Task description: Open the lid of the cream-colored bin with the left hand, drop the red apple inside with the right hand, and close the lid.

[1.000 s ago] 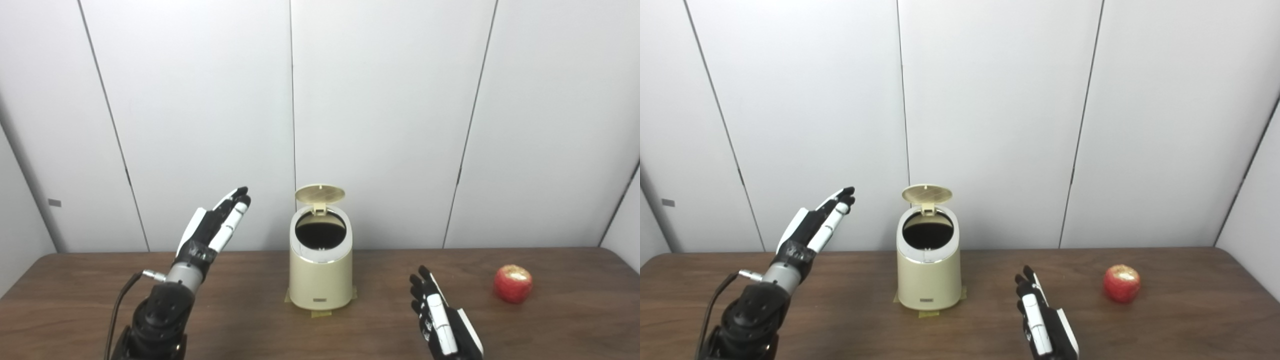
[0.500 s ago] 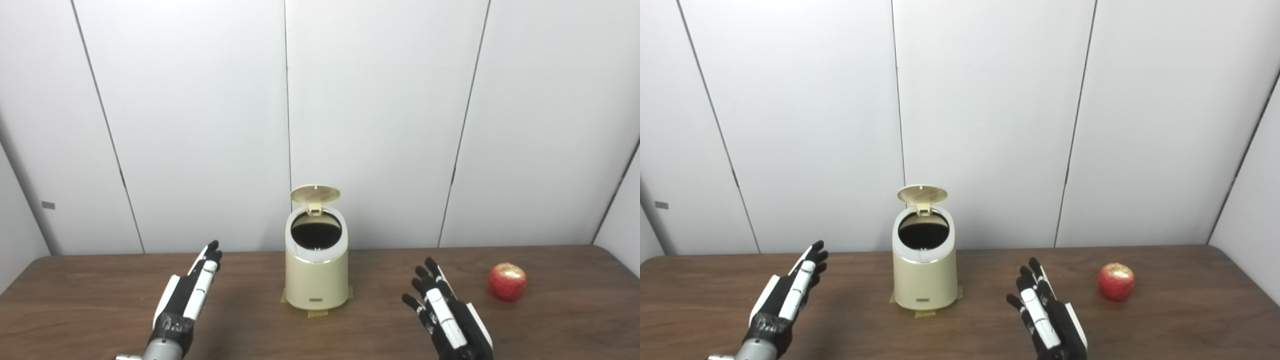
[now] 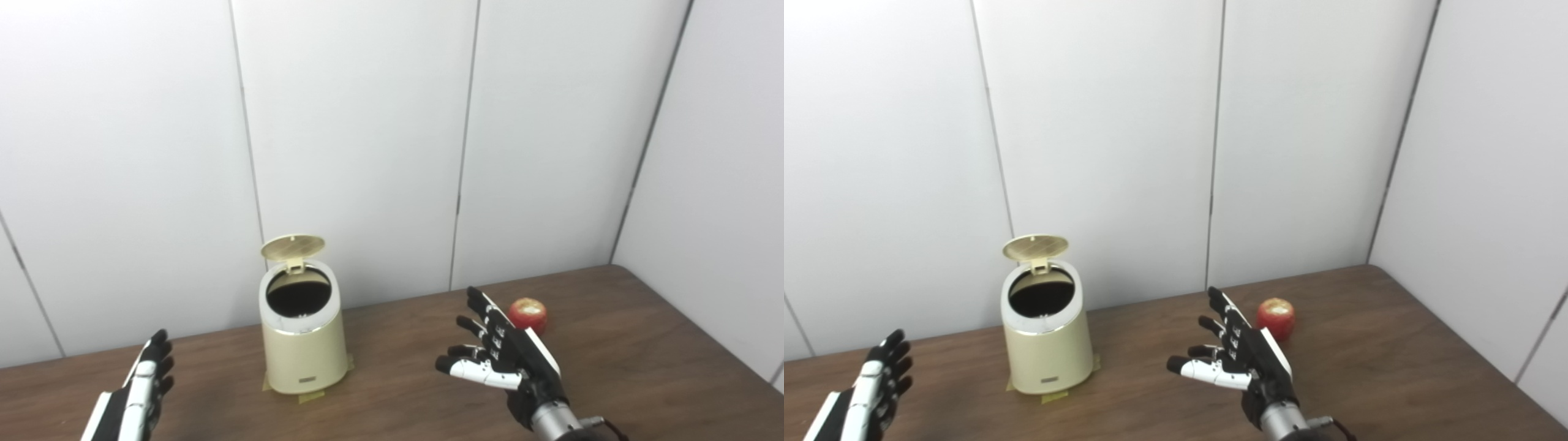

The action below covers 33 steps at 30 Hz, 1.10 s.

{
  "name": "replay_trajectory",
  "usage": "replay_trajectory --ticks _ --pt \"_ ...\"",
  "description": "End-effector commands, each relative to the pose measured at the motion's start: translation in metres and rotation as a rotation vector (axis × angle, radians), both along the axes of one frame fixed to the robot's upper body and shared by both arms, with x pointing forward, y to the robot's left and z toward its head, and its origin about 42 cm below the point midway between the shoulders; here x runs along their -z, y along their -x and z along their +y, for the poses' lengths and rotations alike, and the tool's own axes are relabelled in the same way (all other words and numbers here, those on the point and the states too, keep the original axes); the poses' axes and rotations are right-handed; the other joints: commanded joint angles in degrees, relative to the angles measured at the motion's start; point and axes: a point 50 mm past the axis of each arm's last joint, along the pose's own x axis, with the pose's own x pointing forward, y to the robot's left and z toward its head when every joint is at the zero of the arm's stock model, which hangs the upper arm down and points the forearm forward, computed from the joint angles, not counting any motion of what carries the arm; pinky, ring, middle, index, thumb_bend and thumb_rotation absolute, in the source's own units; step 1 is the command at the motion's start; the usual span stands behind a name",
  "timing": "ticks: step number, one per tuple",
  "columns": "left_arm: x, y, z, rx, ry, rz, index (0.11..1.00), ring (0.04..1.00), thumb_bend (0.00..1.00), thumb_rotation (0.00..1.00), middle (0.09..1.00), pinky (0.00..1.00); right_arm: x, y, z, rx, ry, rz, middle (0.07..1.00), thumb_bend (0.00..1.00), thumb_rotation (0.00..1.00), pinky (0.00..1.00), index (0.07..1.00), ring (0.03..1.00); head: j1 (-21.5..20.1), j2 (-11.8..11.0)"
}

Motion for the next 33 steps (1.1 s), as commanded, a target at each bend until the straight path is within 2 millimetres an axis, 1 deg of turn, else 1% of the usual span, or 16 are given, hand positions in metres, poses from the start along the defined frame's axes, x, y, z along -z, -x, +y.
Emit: replay_trajectory --ticks 1,3,4,5,7,10,13,15,17,20,22,24,26,28,33 --pt "-0.021 -0.005 -0.003 0.013 0.006 -0.07 1.0 1.0 0.5 1.0 1.0 1.0 -0.035 -0.004 -0.009 0.01 0.109 -0.126 0.969 0.83 0.11 0.69 0.915 0.909 -0.63 0.41" --pt "-0.023 -0.003 -0.003 0.011 -0.002 -0.063 1.0 1.0 0.51 0.99 1.0 1.0 -0.043 0.0 -0.015 0.039 0.15 -0.127 0.957 0.85 0.14 0.76 0.913 0.908 -1.37 0.88" --pt "-0.024 -0.001 -0.003 0.012 -0.005 -0.059 1.0 1.0 0.52 0.99 1.0 1.0 -0.048 0.001 -0.019 0.051 0.171 -0.138 0.953 0.85 0.13 0.8 0.916 0.914 -1.93 1.18" --pt "-0.025 0.001 -0.004 0.014 -0.005 -0.054 1.0 1.0 0.52 0.99 1.0 1.0 -0.053 0.003 -0.022 0.068 0.201 -0.15 0.948 0.86 0.13 0.81 0.917 0.911 -2.19 1.29" --pt "-0.025 0.006 -0.004 0.018 -0.009 -0.041 1.0 1.0 0.51 0.99 1.0 1.0 -0.061 0.004 -0.03 0.1 0.303 -0.166 0.921 0.88 0.13 0.8 0.909 0.883 -3.18 1.62" --pt "-0.024 0.011 -0.003 0.031 0.0 -0.027 1.0 1.0 0.49 0.99 1.0 1.0 -0.072 0.002 -0.039 0.121 0.405 -0.164 0.918 0.89 0.12 0.79 0.909 0.888 -4.16 1.92" --pt "-0.025 0.013 -0.003 0.039 -0.012 -0.027 1.0 1.0 0.47 0.99 1.0 1.0 -0.084 -0.002 -0.049 0.142 0.498 -0.139 0.929 0.89 0.1 0.78 0.917 0.896 -5.06 3.37" --pt "-0.026 0.016 -0.006 0.043 -0.022 -0.025 1.0 1.0 0.47 1.0 1.0 1.0 -0.093 -0.007 -0.056 0.173 0.581 -0.087 0.928 0.89 0.09 0.79 0.916 0.897 -5.2 3.83" --pt "-0.026 0.018 -0.008 0.05 -0.026 -0.024 1.0 1.0 0.47 1.0 1.0 1.0 -0.101 -0.011 -0.062 0.191 0.656 -0.029 0.91 0.89 0.12 0.8 0.907 0.883 -5.35 4.29" --pt "-0.025 0.02 -0.011 0.066 -0.035 -0.021 1.0 0.998 0.44 1.0 1.0 1.0 -0.108 -0.023 -0.075 0.186 0.746 0.04 0.908 0.92 0.12 0.79 0.893 0.892 -5.68 4.66" --pt "-0.025 0.022 -0.013 0.082 -0.033 -0.016 1.0 1.0 0.43 1.0 1.0 1.0 -0.109 -0.036 -0.085 0.186 0.809 0.093 0.91 0.93 0.13 0.76 0.892 0.885 -5.75 4.78" --pt "-0.025 0.022 -0.014 0.09 -0.022 -0.011 1.0 1.0 0.44 0.99 1.0 1.0 -0.107 -0.049 -0.092 0.184 0.857 0.13 0.903 0.93 0.11 0.74 0.882 0.871 -5.84 5.15" --pt "-0.027 0.022 -0.014 0.092 -0.021 -0.013 1.0 1.0 0.45 0.97 1.0 1.0 -0.106 -0.057 -0.095 0.18 0.896 0.152 0.894 0.92 0.1 0.72 0.878 0.857 -5.79 5.46" --pt "-0.028 0.023 -0.016 0.1 -0.028 -0.02 1.0 1.0 0.43 0.99 1.0 1.0 -0.1 -0.068 -0.098 0.177 0.961 0.182 0.891 0.93 0.09 0.72 0.877 0.853 -5.57 5.65" --pt "-0.031 0.027 -0.017 0.126 -0.047 -0.029 1.0 1.0 0.41 1.0 1.0 1.0 -0.088 -0.094 -0.101 0.172 1.11 0.268 0.904 0.94 0.12 0.72 0.883 0.87 -5.02 5.99"
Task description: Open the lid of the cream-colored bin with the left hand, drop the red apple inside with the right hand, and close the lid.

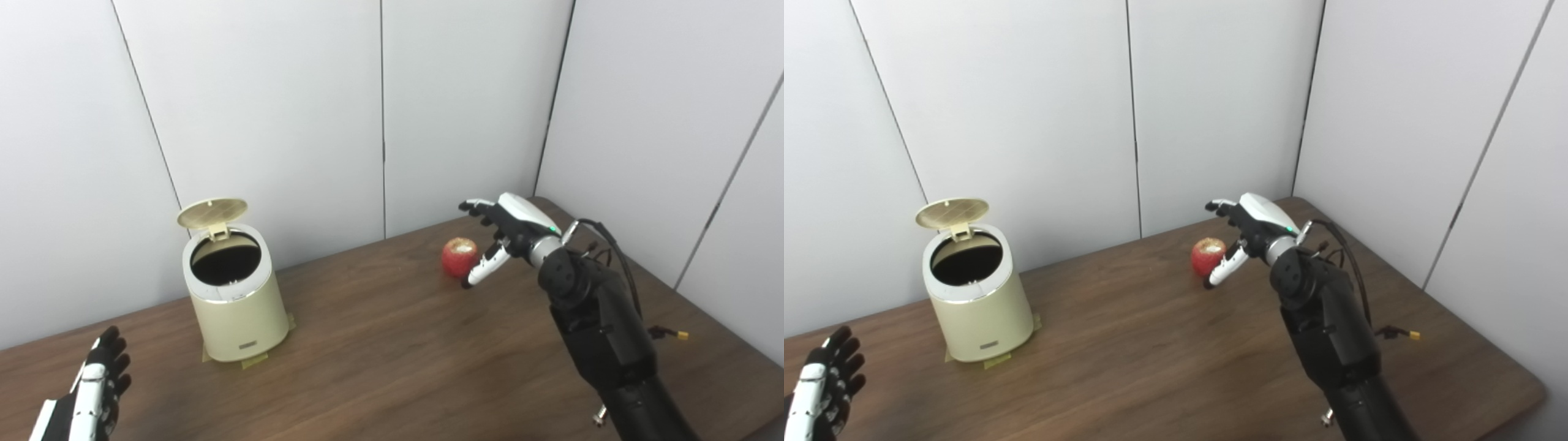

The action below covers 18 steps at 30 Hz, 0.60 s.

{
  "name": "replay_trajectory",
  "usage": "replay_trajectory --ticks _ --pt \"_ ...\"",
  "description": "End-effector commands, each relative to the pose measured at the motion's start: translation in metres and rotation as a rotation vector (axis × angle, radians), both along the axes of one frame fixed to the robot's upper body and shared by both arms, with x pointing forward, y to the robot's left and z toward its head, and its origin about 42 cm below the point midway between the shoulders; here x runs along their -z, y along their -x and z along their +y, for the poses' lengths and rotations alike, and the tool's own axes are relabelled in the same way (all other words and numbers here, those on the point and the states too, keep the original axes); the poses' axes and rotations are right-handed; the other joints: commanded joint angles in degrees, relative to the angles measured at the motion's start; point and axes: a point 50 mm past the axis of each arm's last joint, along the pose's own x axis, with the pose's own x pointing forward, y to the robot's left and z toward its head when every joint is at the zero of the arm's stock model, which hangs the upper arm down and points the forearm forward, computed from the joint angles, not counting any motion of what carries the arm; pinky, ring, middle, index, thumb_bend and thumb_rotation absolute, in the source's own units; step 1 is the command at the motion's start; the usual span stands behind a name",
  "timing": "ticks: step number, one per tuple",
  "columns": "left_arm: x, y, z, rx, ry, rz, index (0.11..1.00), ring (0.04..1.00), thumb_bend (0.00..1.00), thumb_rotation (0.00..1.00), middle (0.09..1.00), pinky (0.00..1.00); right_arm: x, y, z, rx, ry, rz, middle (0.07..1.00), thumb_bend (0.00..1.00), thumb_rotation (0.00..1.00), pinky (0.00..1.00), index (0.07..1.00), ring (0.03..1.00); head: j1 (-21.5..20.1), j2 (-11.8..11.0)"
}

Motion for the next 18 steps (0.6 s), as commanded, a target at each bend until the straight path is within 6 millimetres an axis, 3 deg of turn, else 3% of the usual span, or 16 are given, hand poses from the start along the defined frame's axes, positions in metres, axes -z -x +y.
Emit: replay_trajectory --ticks 1,9,15,18 --pt "-0.017 -0.002 0.001 0.015 -0.011 -0.061 1.0 1.0 0.41 1.0 1.0 1.0 -0.036 -0.018 -0.003 0.009 0.097 -0.097 0.907 0.93 0.14 0.71 0.884 0.873 0.05 0.02" --pt "-0.021 -0.001 0.005 0.025 -0.03 -0.073 1.0 1.0 0.43 1.0 1.0 1.0 -0.034 -0.057 -0.008 0.023 0.15 -0.021 0.924 0.94 0.15 0.71 0.893 0.91 0.6 0.13" --pt "-0.022 0.001 0.003 0.021 -0.042 -0.081 1.0 1.0 0.42 1.0 1.0 1.0 -0.033 -0.073 -0.011 0.023 0.165 -0.021 0.916 0.95 0.14 0.68 0.886 0.879 0.75 0.11" --pt "-0.023 0.002 0.003 0.023 -0.047 -0.083 1.0 1.0 0.4 0.99 1.0 1.0 -0.034 -0.078 -0.012 0.037 0.158 -0.037 0.926 0.94 0.14 0.73 0.89 0.907 1.43 0.29"
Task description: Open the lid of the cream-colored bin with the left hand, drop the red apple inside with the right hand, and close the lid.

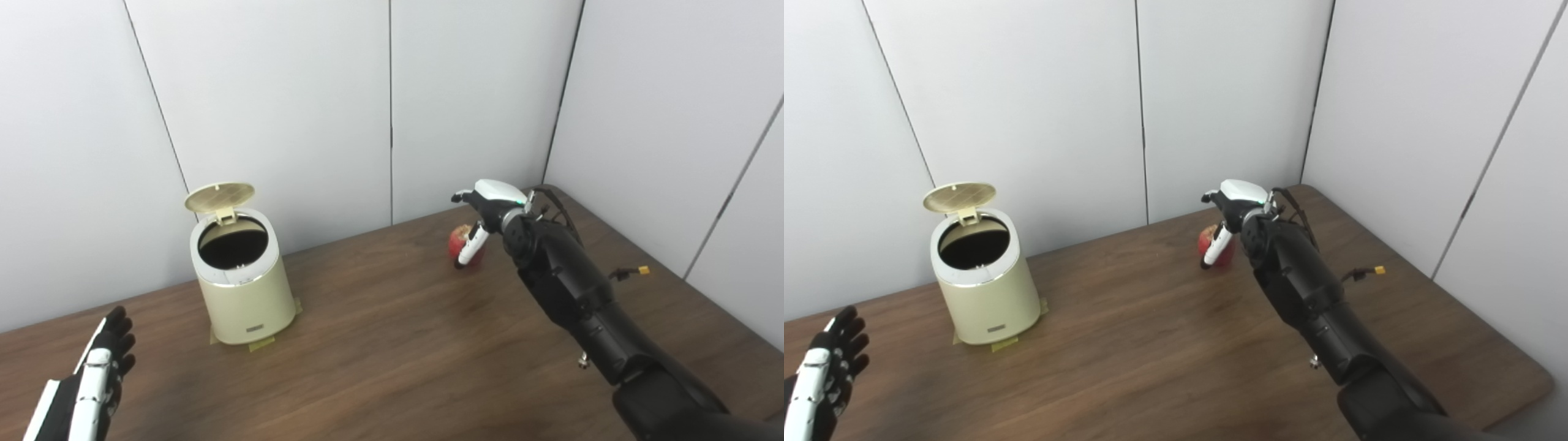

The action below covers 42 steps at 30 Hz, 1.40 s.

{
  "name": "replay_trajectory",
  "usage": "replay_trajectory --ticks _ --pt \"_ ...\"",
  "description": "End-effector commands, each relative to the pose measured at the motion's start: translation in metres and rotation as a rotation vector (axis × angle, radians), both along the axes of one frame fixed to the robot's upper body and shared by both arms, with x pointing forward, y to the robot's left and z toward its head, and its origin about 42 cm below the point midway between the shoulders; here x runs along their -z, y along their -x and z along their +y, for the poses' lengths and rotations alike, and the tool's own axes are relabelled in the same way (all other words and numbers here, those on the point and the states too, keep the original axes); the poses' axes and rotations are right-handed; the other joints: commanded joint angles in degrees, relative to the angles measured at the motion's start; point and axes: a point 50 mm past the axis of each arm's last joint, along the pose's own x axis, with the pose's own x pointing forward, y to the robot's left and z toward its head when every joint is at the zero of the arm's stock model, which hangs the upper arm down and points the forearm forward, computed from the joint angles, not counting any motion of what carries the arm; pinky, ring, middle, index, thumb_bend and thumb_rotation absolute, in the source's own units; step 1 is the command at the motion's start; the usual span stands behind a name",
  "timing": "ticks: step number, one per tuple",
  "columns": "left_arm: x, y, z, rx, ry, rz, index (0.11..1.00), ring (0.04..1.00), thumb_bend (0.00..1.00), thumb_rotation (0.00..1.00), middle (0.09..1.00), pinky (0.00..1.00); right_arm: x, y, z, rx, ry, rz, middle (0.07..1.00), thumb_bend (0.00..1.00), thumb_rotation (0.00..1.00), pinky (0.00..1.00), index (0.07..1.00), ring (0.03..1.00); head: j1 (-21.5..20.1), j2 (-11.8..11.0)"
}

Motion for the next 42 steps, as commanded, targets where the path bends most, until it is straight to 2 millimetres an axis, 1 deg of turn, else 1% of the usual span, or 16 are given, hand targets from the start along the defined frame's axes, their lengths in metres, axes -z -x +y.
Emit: replay_trajectory --ticks 1,4,7,10,12,16,19,22,25,28,34,35,39,40,41,42 --pt "-0.018 -0.001 0.0 0.006 -0.015 -0.066 1.0 1.0 0.4 0.99 1.0 1.0 -0.045 -0.013 -0.007 0.008 0.038 -0.137 0.925 0.94 0.14 0.74 0.887 0.908 -0.07 0.03" --pt "-0.018 -0.001 0.0 0.006 -0.01 -0.066 1.0 1.0 0.39 1.0 1.0 1.0 -0.044 -0.018 -0.008 0.011 0.031 -0.151 0.919 0.94 0.14 0.72 0.883 0.899 0.51 0.16" --pt "-0.018 0.0 0.0 0.013 -0.014 -0.066 1.0 1.0 0.37 0.99 1.0 1.0 -0.043 -0.02 -0.005 0.004 0.035 -0.16 0.905 0.94 0.13 0.66 0.868 0.873 0.71 0.27" --pt "-0.018 0.001 0.002 0.026 -0.021 -0.062 1.0 1.0 0.34 0.99 1.0 1.0 -0.041 -0.021 -0.002 -0.009 0.038 -0.161 0.893 0.93 0.14 0.66 0.859 0.861 1.26 0.4" --pt "-0.017 0.001 0.004 0.034 -0.027 -0.058 1.0 1.0 0.35 0.96 1.0 1.0 -0.04 -0.023 -0.001 -0.017 0.045 -0.157 0.888 0.93 0.16 0.69 0.849 0.86 1.75 0.5" --pt "-0.017 0.001 0.009 0.033 -0.044 -0.052 1.0 1.0 0.36 0.95 1.0 1.0 -0.035 -0.024 -0.002 -0.04 0.054 -0.148 0.878 0.93 0.15 0.76 0.831 0.85 2.12 0.83" --pt "-0.017 0.002 0.01 0.025 -0.03 -0.053 1.0 1.0 0.37 0.96 1.0 1.0 -0.032 -0.025 -0.002 -0.038 0.067 -0.12 0.88 0.92 0.16 0.73 0.83 0.841 2.62 1.05" --pt "-0.019 0.001 0.01 0.031 -0.038 -0.057 1.0 1.0 0.41 0.93 1.0 1.0 -0.029 -0.026 -0.002 -0.05 0.09 -0.097 0.872 0.93 0.16 0.72 0.831 0.824 2.64 1.06" --pt "-0.022 -0.001 0.009 0.05 -0.065 -0.065 1.0 1.0 0.42 0.95 1.0 1.0 -0.025 -0.026 -0.001 -0.059 0.087 -0.066 0.857 0.93 0.15 0.64 0.839 0.786 2.65 1.21" --pt "-0.024 -0.002 0.008 0.058 -0.074 -0.072 1.0 1.0 0.44 0.93 1.0 1.0 -0.022 -0.025 -0.001 -0.06 0.089 -0.05 0.845 0.94 0.15 0.61 0.834 0.769 2.59 1.44" --pt "-0.025 -0.002 0.012 0.063 -0.101 -0.071 1.0 1.0 0.44 0.94 1.0 1.0 -0.021 -0.022 0.001 -0.071 0.141 0.006 0.876 0.94 0.17 0.64 0.804 0.806 2.47 1.74" --pt "-0.024 -0.002 0.012 0.059 -0.106 -0.07 1.0 1.0 0.44 0.94 1.0 1.0 -0.02 -0.022 0.001 -0.081 0.152 0.013 0.882 0.93 0.18 0.66 0.8 0.825 2.46 1.74" --pt "-0.023 -0.002 0.014 0.053 -0.117 -0.065 1.0 1.0 0.43 0.96 1.0 1.0 -0.016 -0.02 -0.002 -0.101 0.122 -0.003 0.824 0.92 0.12 0.68 0.748 0.783 2.51 1.78" --pt "-0.023 -0.002 0.014 0.053 -0.115 -0.064 1.0 1.0 0.43 0.96 1.0 1.0 -0.015 -0.019 -0.003 -0.104 0.103 -0.026 0.697 0.68 0.12 0.63 0.597 0.663 2.58 1.8" --pt "-0.022 -0.002 0.014 0.053 -0.114 -0.064 1.0 1.0 0.43 0.96 1.0 1.0 -0.014 -0.018 -0.004 -0.107 0.092 -0.041 0.613 0.61 0.06 0.61 0.531 0.614 2.73 1.86" --pt "-0.022 -0.002 0.014 0.053 -0.114 -0.064 1.0 1.0 0.43 0.95 1.0 1.0 -0.012 -0.017 -0.004 -0.106 0.082 -0.057 0.57 0.57 0.03 0.6 0.498 0.589 2.73 1.86"
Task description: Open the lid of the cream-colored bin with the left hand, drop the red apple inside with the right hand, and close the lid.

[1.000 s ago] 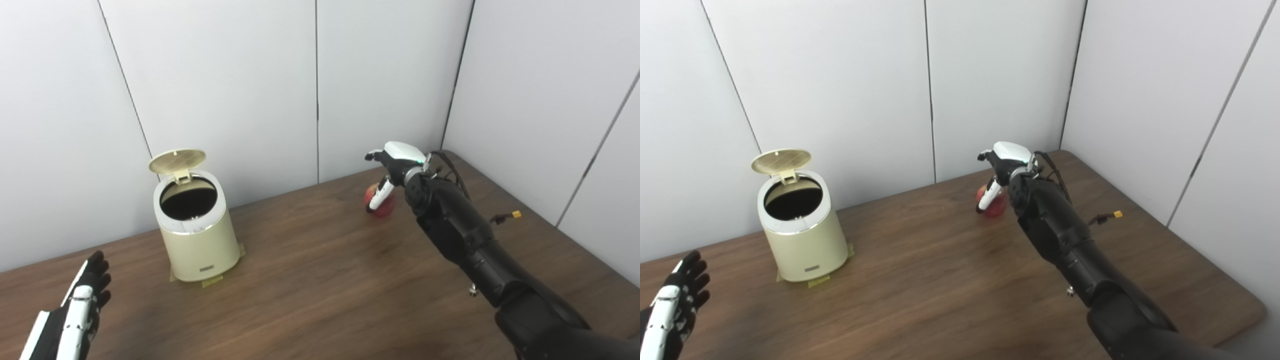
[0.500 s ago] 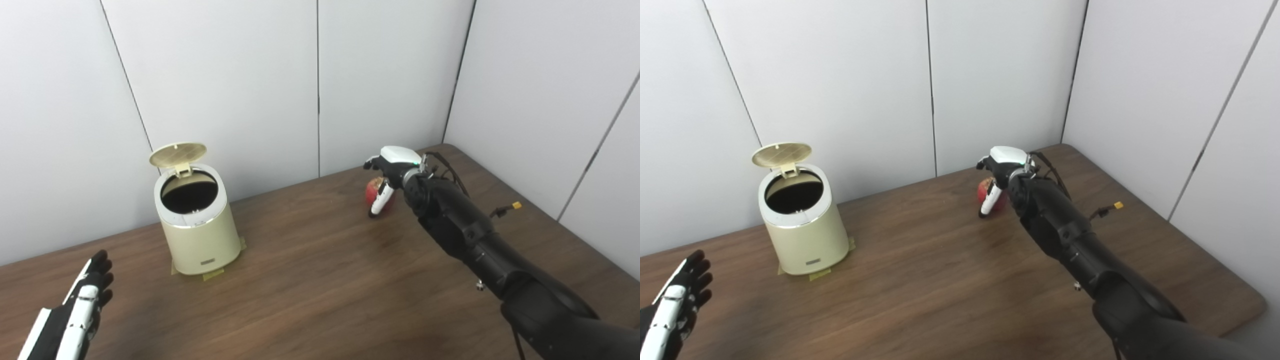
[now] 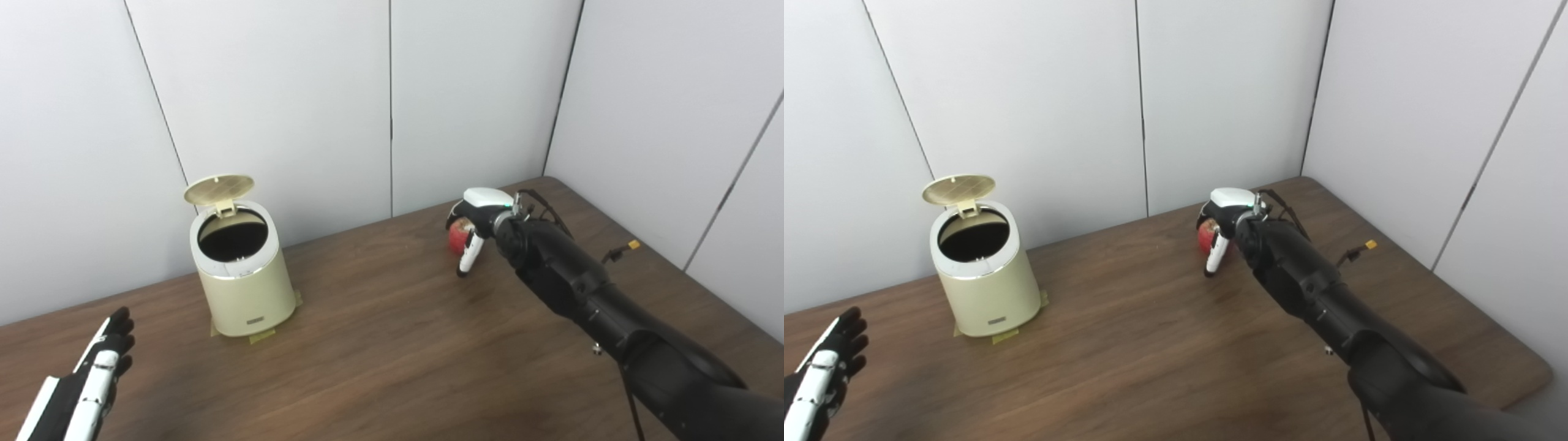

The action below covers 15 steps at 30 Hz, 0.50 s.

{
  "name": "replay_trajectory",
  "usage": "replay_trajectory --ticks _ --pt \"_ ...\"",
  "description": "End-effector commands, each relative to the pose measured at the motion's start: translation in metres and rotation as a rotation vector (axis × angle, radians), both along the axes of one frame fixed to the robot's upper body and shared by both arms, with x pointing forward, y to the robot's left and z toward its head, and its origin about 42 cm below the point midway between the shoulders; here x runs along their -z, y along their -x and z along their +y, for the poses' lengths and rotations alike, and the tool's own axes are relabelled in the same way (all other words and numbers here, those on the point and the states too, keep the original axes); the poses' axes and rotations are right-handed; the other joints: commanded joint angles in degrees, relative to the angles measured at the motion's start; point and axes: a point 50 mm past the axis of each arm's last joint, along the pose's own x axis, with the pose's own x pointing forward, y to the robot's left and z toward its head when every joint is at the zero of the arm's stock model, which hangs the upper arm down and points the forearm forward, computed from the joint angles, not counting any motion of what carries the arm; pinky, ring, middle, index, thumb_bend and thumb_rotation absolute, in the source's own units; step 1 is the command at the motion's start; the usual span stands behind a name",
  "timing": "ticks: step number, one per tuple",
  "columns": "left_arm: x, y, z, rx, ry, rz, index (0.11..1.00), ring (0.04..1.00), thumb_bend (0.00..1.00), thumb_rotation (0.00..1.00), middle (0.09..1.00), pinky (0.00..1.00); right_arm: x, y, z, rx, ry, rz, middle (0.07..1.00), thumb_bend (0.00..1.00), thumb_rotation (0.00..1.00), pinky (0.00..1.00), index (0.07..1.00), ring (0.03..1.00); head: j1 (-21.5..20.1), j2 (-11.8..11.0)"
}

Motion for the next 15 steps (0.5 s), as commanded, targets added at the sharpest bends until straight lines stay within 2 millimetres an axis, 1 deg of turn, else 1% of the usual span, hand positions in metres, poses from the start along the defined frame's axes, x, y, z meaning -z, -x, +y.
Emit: replay_trajectory --ticks 1,3,4,10,13,15 --pt "-0.02 -0.005 -0.001 0.002 -0.015 -0.076 1.0 1.0 0.44 0.95 1.0 1.0 -0.031 -0.005 -0.004 -0.015 0.008 -0.131 0.538 0.54 0.01 0.56 0.476 0.515 0.03 0.01" --pt "-0.021 -0.005 -0.002 0.009 -0.012 -0.077 1.0 1.0 0.44 0.96 1.0 1.0 -0.027 -0.003 -0.004 -0.027 0.004 -0.146 0.53 0.52 0.0 0.53 0.46 0.48 0.09 -0.02" --pt "-0.021 -0.005 -0.002 0.012 -0.009 -0.078 1.0 1.0 0.44 0.96 1.0 1.0 -0.026 -0.003 -0.004 -0.034 0.006 -0.152 0.53 0.52 0.0 0.54 0.456 0.471 0.16 0.0" --pt "-0.026 -0.002 -0.005 0.029 0.005 -0.095 1.0 1.0 0.43 0.96 1.0 1.0 -0.023 0.001 -0.006 -0.056 -0.005 -0.196 0.523 0.52 0.0 0.53 0.464 0.445 1.11 -0.16" --pt "-0.027 0.0 -0.008 0.026 -0.008 -0.106 1.0 1.0 0.44 0.96 1.0 1.0 -0.025 0.003 -0.006 -0.075 0.004 -0.245 0.514 0.52 0.0 0.51 0.474 0.435 2.27 -0.36" --pt "-0.027 0.002 -0.01 0.027 -0.017 -0.109 1.0 1.0 0.43 0.96 1.0 1.0 -0.032 0.007 -0.001 -0.115 0.01 -0.314 0.513 0.52 0.0 0.47 0.483 0.42 3.15 -0.54"
